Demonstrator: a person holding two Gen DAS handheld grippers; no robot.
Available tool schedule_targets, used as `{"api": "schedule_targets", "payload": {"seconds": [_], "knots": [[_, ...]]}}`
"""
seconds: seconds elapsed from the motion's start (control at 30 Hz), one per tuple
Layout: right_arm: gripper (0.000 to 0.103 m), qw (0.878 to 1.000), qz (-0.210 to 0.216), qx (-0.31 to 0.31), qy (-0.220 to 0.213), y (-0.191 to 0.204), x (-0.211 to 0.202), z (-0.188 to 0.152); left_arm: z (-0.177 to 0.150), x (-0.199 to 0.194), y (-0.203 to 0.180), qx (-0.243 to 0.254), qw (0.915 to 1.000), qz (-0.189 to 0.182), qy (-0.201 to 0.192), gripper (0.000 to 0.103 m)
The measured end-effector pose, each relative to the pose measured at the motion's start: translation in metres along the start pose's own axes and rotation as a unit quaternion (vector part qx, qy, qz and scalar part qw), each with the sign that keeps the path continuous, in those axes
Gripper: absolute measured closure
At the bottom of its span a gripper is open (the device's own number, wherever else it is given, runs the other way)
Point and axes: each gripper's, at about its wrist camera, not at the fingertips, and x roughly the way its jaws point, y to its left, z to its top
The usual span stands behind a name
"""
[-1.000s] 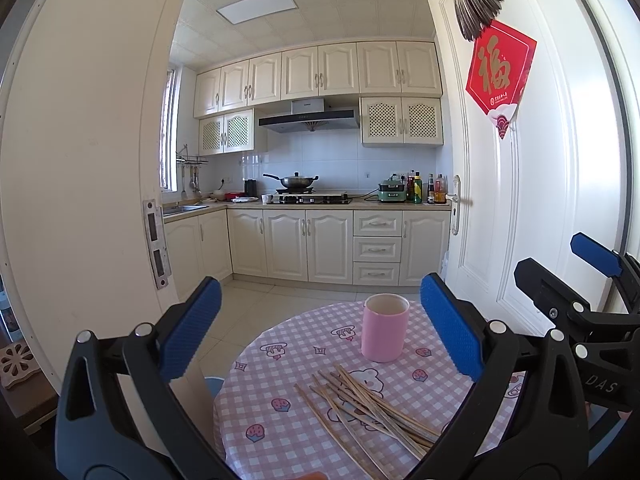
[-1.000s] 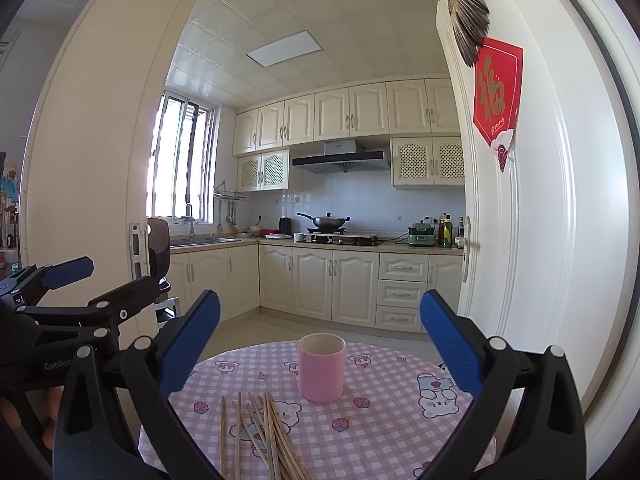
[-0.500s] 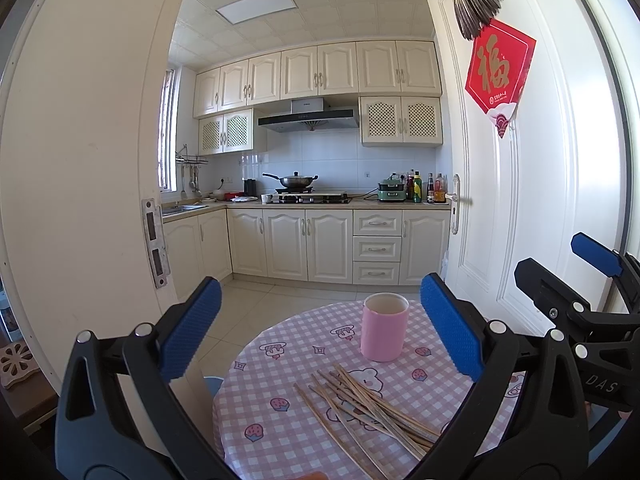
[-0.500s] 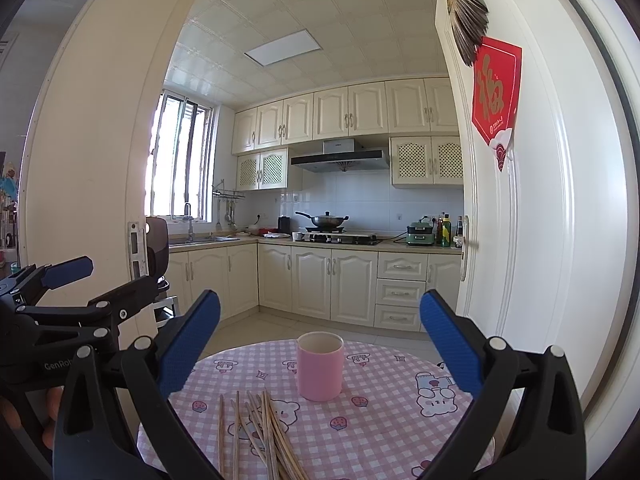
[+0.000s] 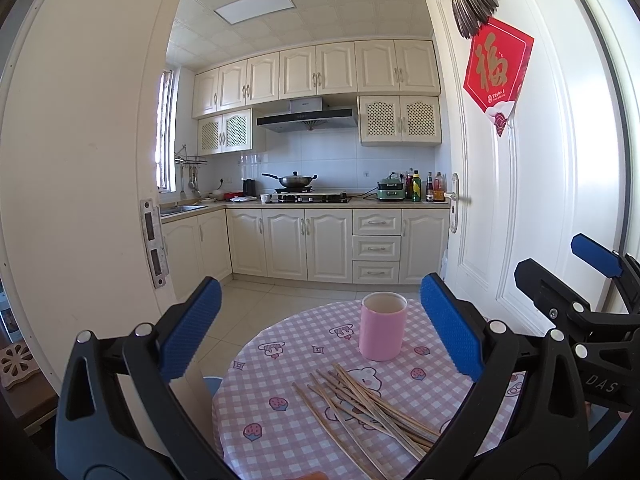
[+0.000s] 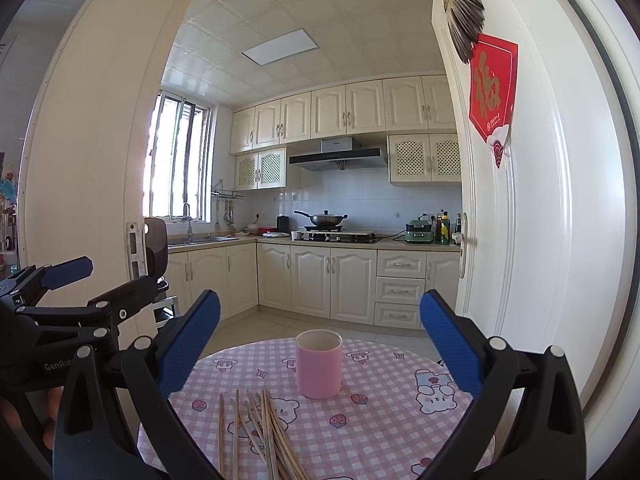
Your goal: Organize utensils
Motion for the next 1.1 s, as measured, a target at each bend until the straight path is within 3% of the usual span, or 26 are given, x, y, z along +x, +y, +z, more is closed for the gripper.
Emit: {"api": "schedule_targets", "payload": {"seconds": [0.63,0.93,1.1], "knots": [[0.007,1.0,-0.006,-0.004,0.014,0.002,0.008,-0.008,-0.011,0.013,0.0,-0.001,0.9997,0.001,0.024,0.006],[0.007,0.999,-0.002,0.004,0.046,0.0,0.027,-0.021,-0.028,0.043,0.012,-0.025,0.9959,-0.024,0.084,0.006],[0.007,0.995,0.011,0.026,0.093,-0.009,0.049,-0.034,-0.044,0.072,0.028,-0.05,0.9884,-0.02,0.142,0.006]]}}
